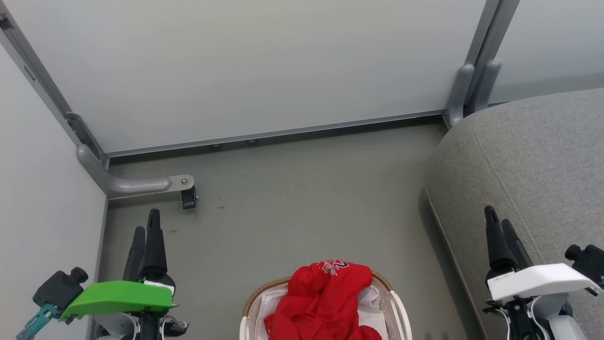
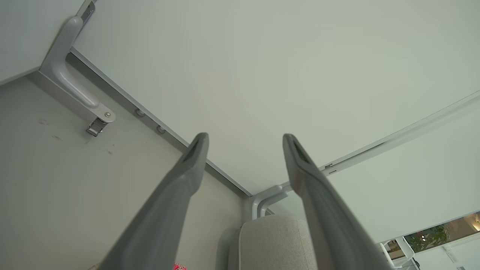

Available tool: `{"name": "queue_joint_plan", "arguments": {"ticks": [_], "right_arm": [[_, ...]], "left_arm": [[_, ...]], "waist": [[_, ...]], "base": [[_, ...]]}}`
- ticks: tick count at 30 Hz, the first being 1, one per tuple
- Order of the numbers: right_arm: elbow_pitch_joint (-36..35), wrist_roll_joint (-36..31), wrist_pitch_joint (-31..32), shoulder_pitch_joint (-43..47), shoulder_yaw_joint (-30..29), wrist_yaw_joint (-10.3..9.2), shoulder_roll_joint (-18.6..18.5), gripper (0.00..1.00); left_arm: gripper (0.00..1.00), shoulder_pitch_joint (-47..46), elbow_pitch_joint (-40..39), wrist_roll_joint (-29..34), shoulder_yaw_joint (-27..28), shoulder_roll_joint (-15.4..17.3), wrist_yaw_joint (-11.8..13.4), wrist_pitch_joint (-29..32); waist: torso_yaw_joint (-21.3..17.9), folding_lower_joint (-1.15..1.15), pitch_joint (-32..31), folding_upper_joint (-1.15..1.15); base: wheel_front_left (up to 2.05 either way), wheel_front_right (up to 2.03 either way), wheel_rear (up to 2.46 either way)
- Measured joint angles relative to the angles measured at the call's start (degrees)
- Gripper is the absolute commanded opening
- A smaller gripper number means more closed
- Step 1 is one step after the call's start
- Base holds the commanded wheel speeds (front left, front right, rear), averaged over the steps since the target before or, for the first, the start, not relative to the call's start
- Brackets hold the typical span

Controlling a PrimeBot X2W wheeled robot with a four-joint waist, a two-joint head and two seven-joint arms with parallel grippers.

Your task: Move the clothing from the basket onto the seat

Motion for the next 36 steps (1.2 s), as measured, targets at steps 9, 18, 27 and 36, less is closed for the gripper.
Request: {"name": "queue_joint_plan", "arguments": {"ticks": [9,18,27,36], "right_arm": [[-0.7,-7.9,-1.6,0.3,1.1,0.0,-0.1,1.0],[-1.1,-15.2,-3.0,0.8,2.7,0.0,-0.2,1.0],[-1.2,-22.1,-4.2,1.4,2.5,0.0,-0.3,1.0],[-1.1,-28.6,-5.5,1.6,3.0,0.01,-0.3,1.0]], "left_arm": [[1.0,0.8,-0.3,6.2,-1.7,0.0,1.0,-1.5],[1.0,1.1,0.3,14.3,-3.2,0.1,1.4,-2.9],[1.0,1.5,0.4,19.7,-4.2,0.1,2.3,-4.1],[1.0,2.2,1.1,24.8,-4.3,0.1,2.6,-5.4]], "waist": [[0.2,0.0,0.1,0.0],[0.3,0.0,0.1,0.0],[0.4,0.0,0.0,0.0],[0.6,0.0,-0.1,0.0]], "base": [[0.0,0.0,0.0],[0.0,0.0,0.0],[0.0,0.0,0.0],[0.0,0.0,0.0]]}}
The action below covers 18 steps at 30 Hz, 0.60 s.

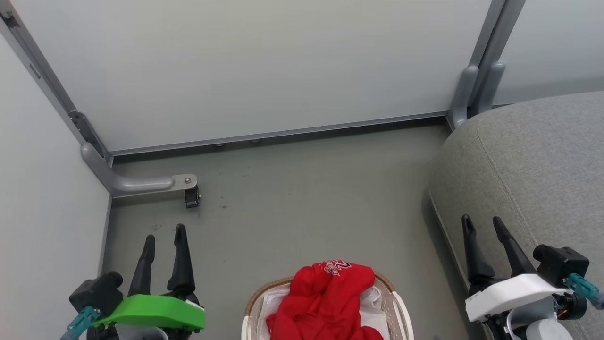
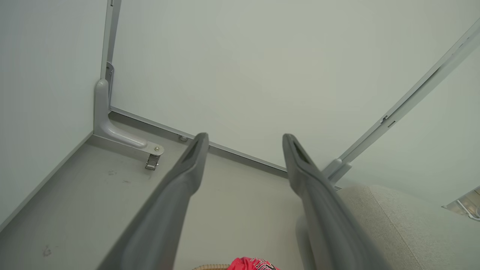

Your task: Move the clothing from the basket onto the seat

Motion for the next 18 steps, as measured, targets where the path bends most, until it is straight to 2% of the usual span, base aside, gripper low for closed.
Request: {"name": "queue_joint_plan", "arguments": {"ticks": [18], "right_arm": [[0.3,-9.8,-2.2,0.2,0.8,0.0,-0.2,1.0]], "left_arm": [[1.0,0.3,2.6,7.1,-1.7,0.1,0.2,-2.2]], "waist": [[0.5,0.0,0.1,0.0]], "base": [[0.0,0.0,0.0]]}}
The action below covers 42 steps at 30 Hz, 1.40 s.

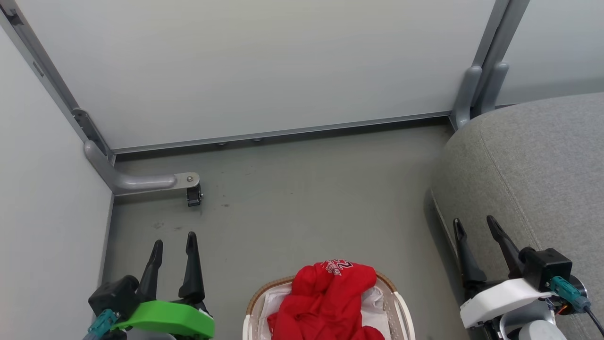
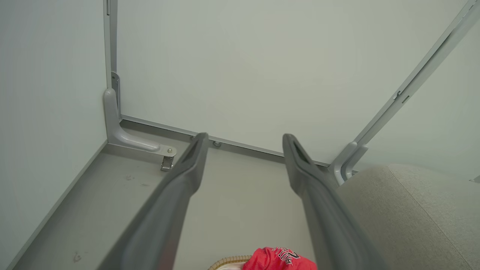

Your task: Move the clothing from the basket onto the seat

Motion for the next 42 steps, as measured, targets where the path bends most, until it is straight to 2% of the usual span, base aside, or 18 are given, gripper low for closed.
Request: {"name": "queue_joint_plan", "arguments": {"ticks": [22,42], "right_arm": [[-0.3,-8.8,-2.3,0.1,0.4,0.01,-0.1,1.0],[-0.1,-8.8,-2.3,0.1,0.5,0.02,-0.1,1.0]], "left_arm": [[1.0,0.1,2.1,6.8,-1.8,0.1,0.2,-2.3],[1.0,0.1,2.9,6.6,-2.0,0.1,0.3,-2.3]], "waist": [[0.7,0.0,0.2,0.0],[0.7,0.0,0.1,0.0]], "base": [[0.0,0.0,0.0],[0.0,0.0,0.0]]}}
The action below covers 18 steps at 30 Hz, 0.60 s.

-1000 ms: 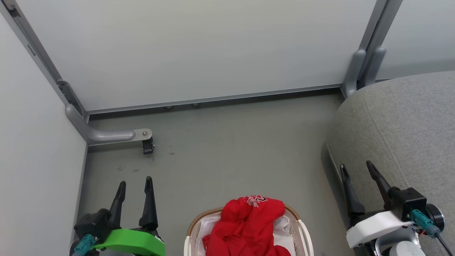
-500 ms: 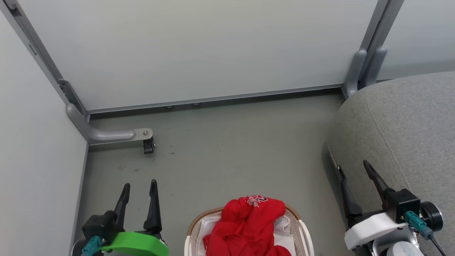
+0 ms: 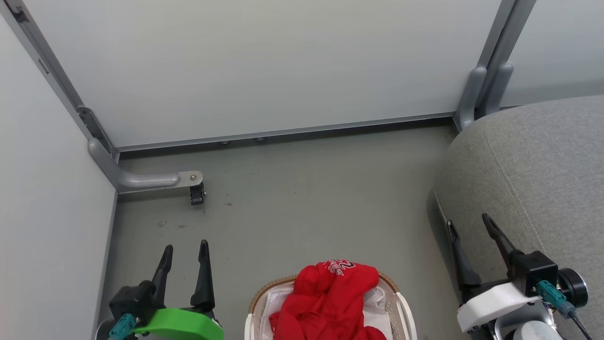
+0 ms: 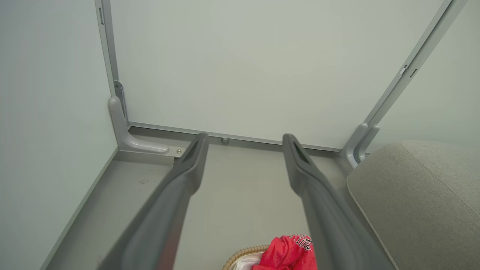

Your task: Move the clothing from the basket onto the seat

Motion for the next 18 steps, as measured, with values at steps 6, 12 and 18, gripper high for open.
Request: {"name": "queue_joint_plan", "arguments": {"ticks": [6,12,18], "right_arm": [[0.0,0.0,0.0,0.0,-0.1,0.0,0.0,1.0],[-0.2,0.1,0.0,0.0,-0.1,0.0,0.0,1.0],[-0.9,0.0,0.0,-0.7,-0.1,0.0,0.0,1.0]], "left_arm": [[1.0,0.0,0.1,-0.2,0.0,0.0,0.0,0.0],[1.0,0.0,0.4,0.1,-1.0,0.0,-0.1,0.0],[1.0,-1.7,0.9,2.4,-4.5,0.0,-0.7,0.0]], "waist": [[-0.1,0.0,0.1,0.0],[-0.3,0.0,0.6,0.0],[-0.5,0.0,2.3,0.0]], "base": [[0.0,0.0,0.0],[0.0,0.0,0.0],[0.0,0.0,0.0]]}}
